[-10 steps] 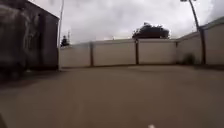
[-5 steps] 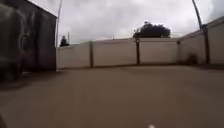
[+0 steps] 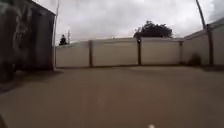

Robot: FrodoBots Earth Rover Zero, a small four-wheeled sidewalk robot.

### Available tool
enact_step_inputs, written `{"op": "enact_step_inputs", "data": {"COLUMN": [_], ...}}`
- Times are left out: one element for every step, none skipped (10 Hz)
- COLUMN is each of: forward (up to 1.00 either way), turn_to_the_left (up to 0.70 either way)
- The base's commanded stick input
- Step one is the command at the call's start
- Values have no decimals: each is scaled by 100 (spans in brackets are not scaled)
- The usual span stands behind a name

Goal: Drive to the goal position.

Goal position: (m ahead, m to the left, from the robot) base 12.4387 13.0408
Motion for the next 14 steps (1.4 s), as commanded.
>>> {"op": "enact_step_inputs", "data": {"forward": [70,70,70,70,70,70,70,70,70,70,70,70,70,70], "turn_to_the_left": [0,0,0,0,0,0,0,0,0,8,31,34,31,0]}}
